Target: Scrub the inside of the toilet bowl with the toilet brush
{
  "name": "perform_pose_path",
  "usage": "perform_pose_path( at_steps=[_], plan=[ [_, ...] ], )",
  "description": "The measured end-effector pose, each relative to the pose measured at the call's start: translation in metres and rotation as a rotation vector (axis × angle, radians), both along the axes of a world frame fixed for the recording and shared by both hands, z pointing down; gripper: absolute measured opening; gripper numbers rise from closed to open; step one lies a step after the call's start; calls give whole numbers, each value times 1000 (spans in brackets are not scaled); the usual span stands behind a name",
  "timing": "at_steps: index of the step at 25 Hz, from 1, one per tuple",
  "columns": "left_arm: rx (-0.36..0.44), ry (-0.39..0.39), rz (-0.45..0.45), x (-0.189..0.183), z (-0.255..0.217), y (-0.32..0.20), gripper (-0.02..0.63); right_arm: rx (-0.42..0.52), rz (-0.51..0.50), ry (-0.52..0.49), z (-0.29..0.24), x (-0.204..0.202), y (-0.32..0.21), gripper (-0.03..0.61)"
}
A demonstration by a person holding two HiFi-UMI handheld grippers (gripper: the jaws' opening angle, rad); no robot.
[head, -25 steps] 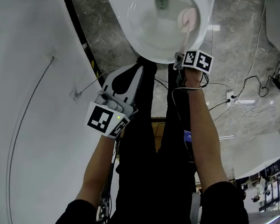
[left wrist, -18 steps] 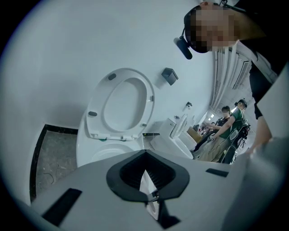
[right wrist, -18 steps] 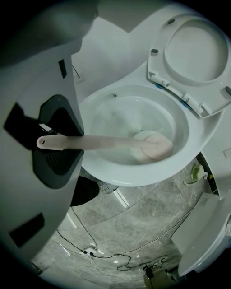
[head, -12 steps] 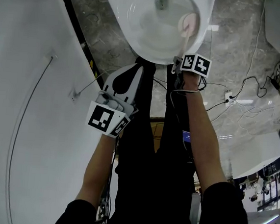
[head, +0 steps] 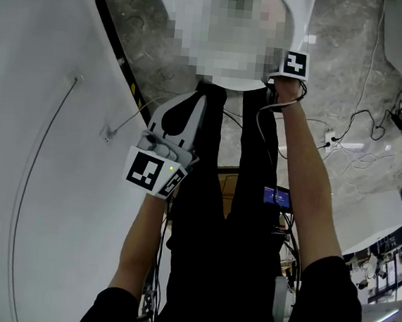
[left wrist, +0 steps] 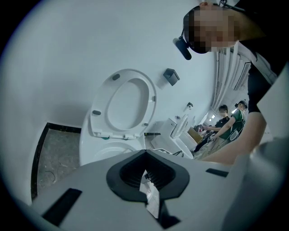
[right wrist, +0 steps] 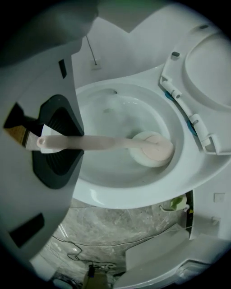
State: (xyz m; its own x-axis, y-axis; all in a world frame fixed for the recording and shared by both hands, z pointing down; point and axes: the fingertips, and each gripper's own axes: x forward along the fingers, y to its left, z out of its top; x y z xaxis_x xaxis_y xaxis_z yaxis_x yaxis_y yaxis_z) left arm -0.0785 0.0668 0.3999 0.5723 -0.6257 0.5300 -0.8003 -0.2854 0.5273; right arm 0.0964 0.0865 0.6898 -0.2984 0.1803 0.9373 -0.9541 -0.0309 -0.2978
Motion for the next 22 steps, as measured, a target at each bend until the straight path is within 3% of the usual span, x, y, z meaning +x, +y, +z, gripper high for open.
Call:
perform_pose_path(
  at_steps=[7, 12, 22],
  plan=[
    [0, -1, -12, -12, 2, 4, 9, 23, -218, 48, 8, -14, -19, 101],
    [-4, -2, -19, -19, 5, 6, 9, 44, -350, 19, 6, -46, -27, 101],
    [-1, 0, -30, -24, 2, 8, 9, 5, -646, 3, -4, -86, 1, 101]
  ],
)
